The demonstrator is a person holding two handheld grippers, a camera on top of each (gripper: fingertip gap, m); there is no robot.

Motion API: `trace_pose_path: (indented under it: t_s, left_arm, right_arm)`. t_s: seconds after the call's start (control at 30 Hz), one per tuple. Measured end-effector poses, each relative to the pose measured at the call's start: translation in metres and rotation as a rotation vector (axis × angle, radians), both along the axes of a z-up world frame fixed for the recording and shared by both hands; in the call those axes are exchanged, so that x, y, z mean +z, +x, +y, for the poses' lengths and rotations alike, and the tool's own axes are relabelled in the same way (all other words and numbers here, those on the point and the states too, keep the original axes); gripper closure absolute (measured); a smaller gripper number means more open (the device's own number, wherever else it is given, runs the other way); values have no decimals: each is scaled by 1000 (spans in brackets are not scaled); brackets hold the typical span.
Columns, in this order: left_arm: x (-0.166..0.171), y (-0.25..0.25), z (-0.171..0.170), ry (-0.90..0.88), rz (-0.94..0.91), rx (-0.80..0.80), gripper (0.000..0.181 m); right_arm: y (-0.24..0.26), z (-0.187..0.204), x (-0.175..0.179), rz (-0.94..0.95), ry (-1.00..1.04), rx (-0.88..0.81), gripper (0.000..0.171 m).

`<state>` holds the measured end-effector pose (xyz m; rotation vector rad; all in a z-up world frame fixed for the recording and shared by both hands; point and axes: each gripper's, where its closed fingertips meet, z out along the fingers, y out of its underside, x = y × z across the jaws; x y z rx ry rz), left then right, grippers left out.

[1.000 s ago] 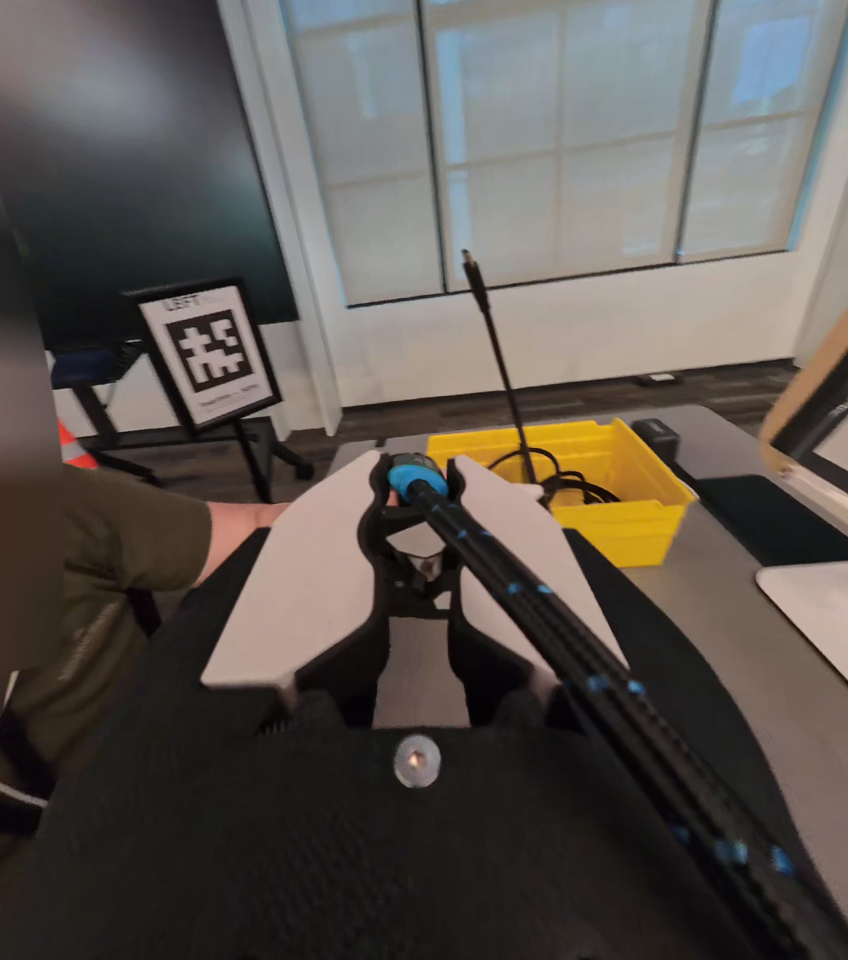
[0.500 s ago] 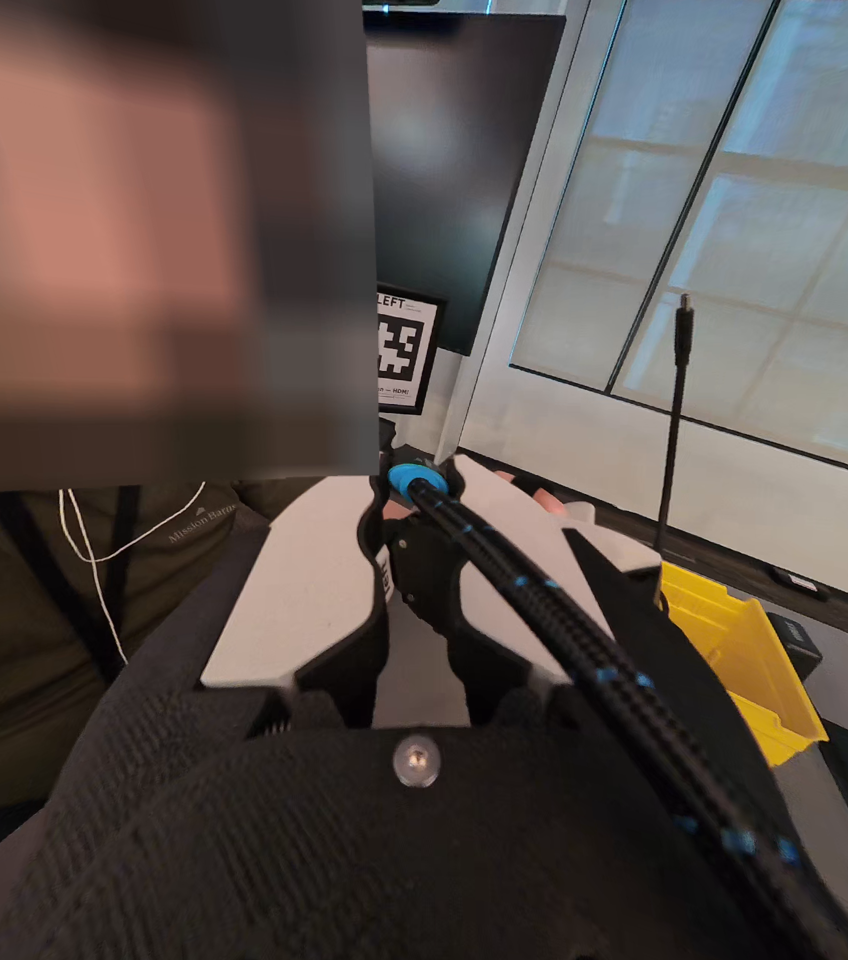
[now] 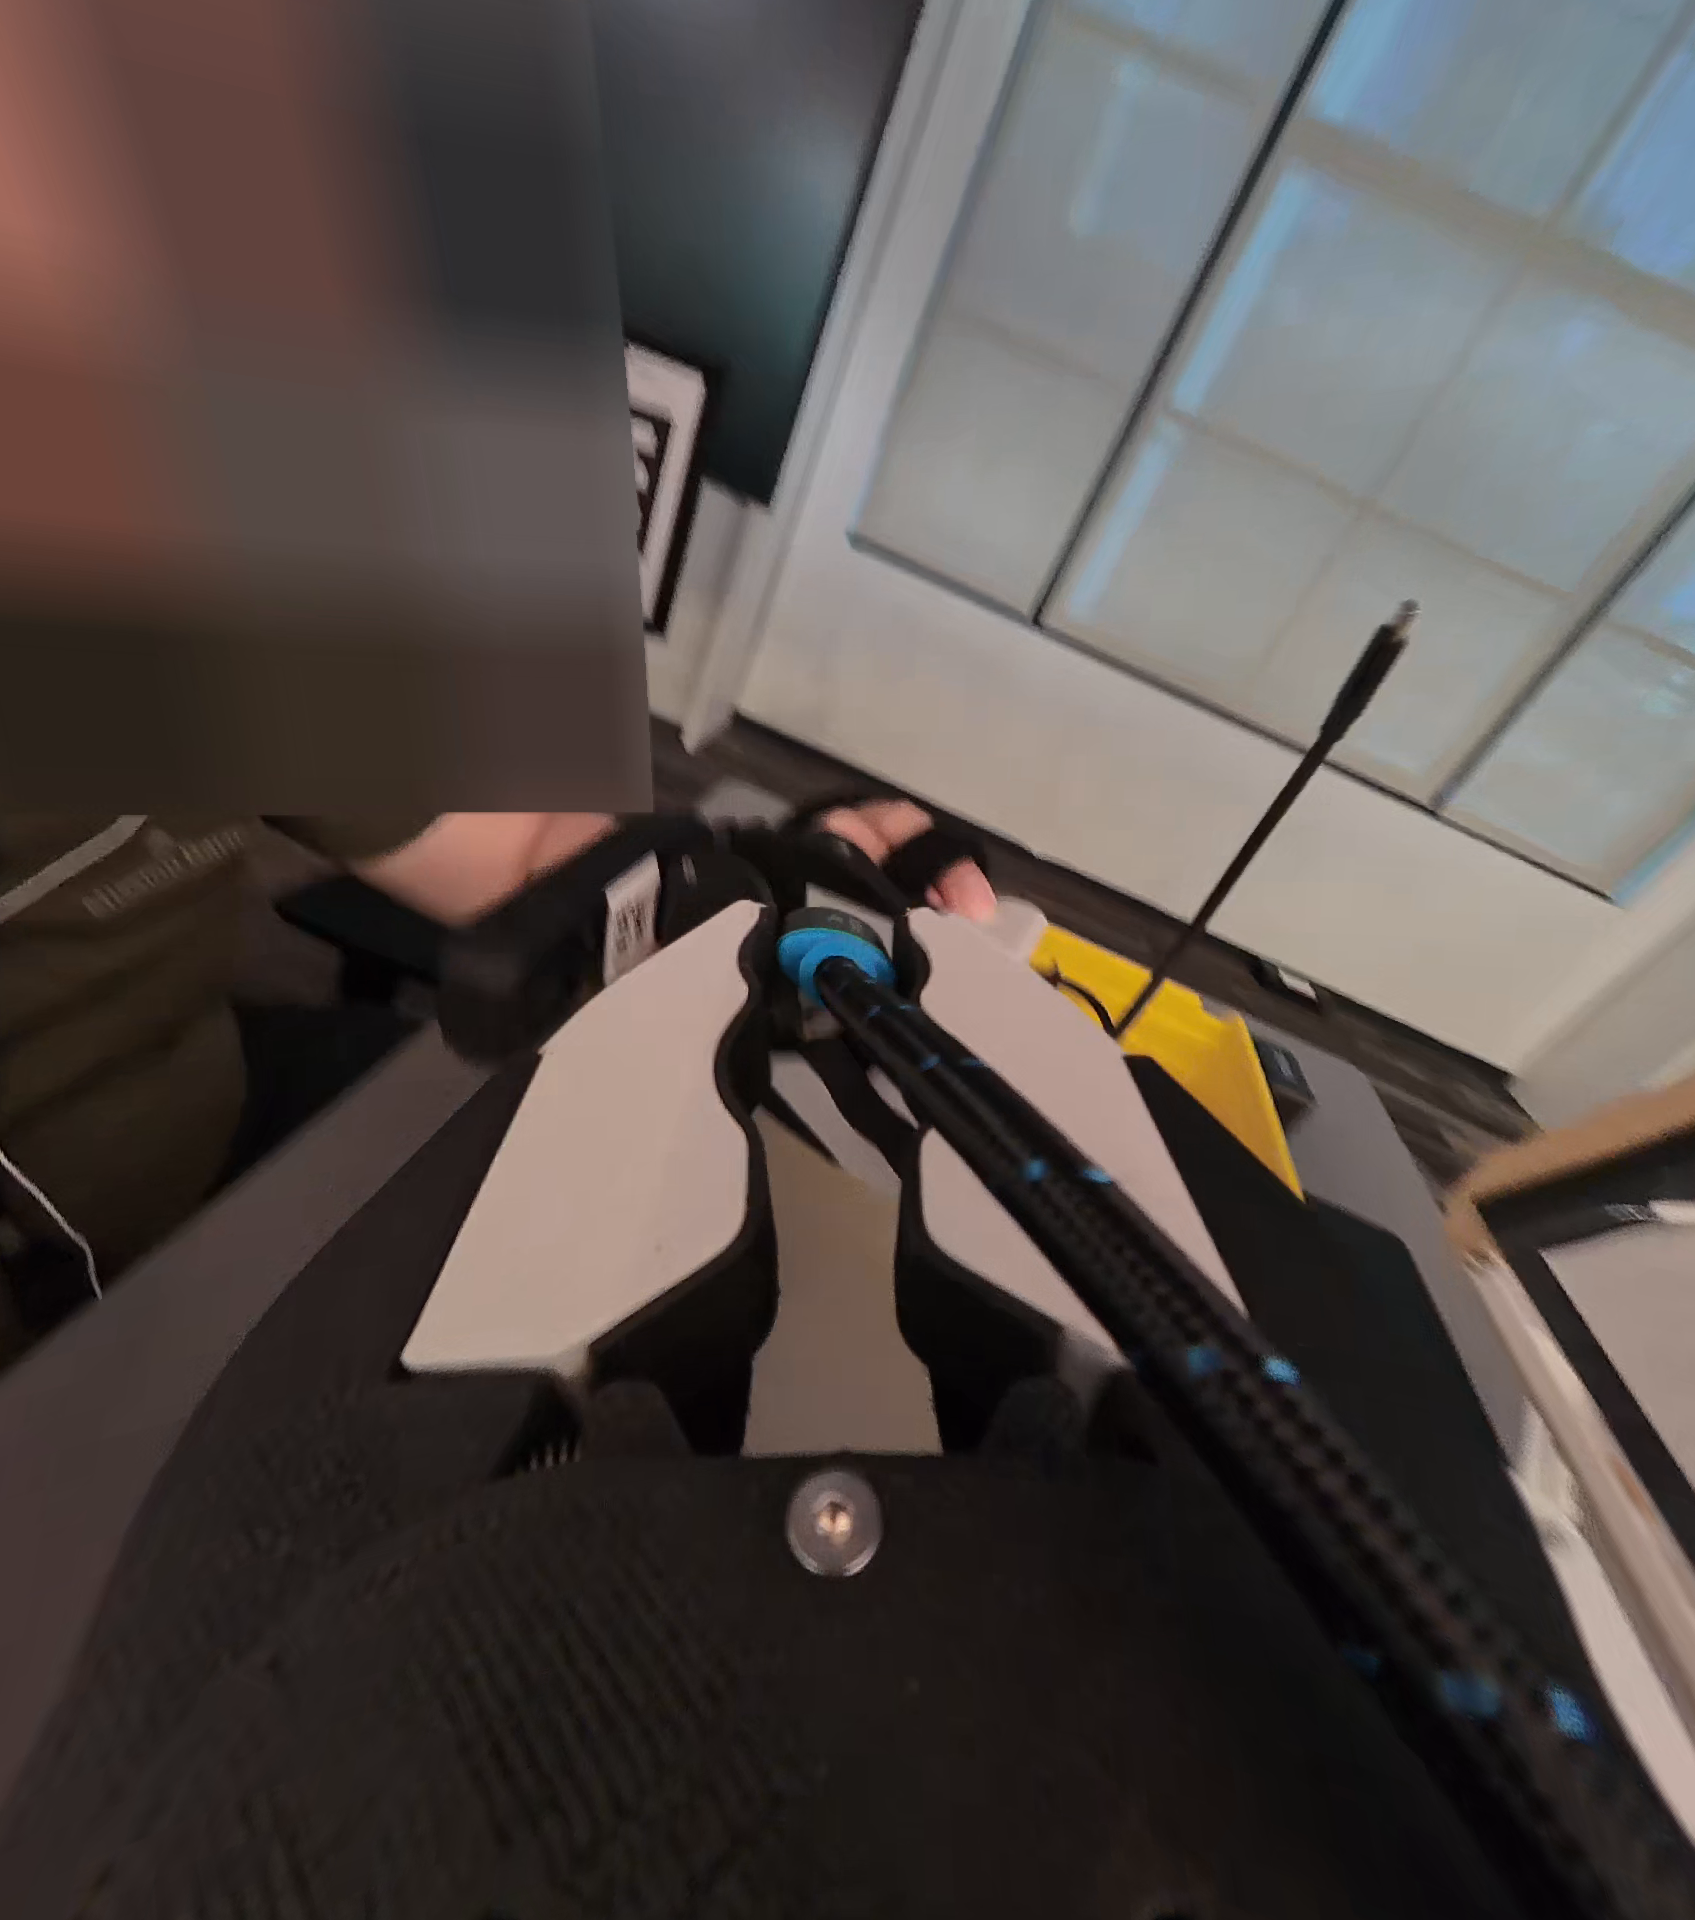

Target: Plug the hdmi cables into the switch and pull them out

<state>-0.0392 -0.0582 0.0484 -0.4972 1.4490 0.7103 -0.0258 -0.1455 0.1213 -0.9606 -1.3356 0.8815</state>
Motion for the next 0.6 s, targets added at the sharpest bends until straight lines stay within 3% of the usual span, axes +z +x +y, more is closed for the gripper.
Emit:
trace_pose_path:
  t_s: [0.2,0.6]
  left_arm:
    - [-13,-4,-37,-199,146,-188,114]
    - [-27,-22,-108,-705,299,-455,114]
  right_arm:
    - [6,-2,-12,-100,56,-35,150]
    - [-11,-35,-18,-114,-26,198,149]
